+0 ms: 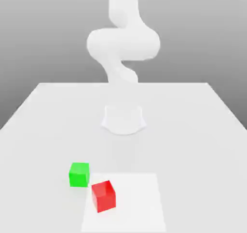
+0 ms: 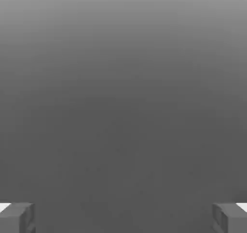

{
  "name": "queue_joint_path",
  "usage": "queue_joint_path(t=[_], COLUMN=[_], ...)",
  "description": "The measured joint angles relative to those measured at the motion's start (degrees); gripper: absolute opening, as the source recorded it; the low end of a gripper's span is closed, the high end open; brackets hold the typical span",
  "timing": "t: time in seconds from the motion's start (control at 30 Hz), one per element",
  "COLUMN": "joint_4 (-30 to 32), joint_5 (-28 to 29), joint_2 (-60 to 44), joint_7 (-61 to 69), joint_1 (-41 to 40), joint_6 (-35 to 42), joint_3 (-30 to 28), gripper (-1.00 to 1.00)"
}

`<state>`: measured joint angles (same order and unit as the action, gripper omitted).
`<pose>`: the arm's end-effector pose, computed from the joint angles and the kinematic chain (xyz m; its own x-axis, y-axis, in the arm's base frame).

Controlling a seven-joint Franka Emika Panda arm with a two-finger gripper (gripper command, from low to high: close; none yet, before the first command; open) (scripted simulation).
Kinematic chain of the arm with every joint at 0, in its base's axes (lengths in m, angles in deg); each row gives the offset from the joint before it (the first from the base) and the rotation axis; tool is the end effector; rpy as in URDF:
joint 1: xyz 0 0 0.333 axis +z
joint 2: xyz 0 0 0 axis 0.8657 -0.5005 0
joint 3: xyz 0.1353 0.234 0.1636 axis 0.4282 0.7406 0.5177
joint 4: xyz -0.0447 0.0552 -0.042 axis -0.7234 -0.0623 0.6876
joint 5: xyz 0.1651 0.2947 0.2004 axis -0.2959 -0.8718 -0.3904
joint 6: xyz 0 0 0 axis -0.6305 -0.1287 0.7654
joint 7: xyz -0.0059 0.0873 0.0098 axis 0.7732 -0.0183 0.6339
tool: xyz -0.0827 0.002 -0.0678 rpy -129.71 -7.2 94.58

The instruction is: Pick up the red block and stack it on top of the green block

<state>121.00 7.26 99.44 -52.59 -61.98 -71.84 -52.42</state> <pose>0.3817 -0.0039 0.6638 0.4517 -0.7927 0.4094 -0.6034 -0.6095 -0.5143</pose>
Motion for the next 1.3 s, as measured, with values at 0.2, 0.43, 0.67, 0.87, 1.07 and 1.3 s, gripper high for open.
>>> queue_joint_path(t=[0.2, 0.43, 0.67, 0.87, 1.07, 1.3], joint_4=[5.4, 11.5, 17.6, 17.6, 17.2, 18.3], joint_5=[-1.0, -0.5, 1.6, 4.3, 5.1, 3.1], joint_2=[-12.8, -27.3, -41.9, -54.4, -57.6, -50.2], joint_7=[-14.5, -32.0, -50.7, -56.8, -57.4, -55.9], joint_1=[-4.8, -9.5, -11.6, -9.9, -9.2, -10.1], joint_6=[-6.6, -14.1, -21.5, -30.9, -33.7, -27.5], joint_3=[2.9, 5.8, 5.5, 2.9, 2.1, 3.4], gripper=[0.00, 0.00, 0.00, 0.00, -1.00, -1.00])
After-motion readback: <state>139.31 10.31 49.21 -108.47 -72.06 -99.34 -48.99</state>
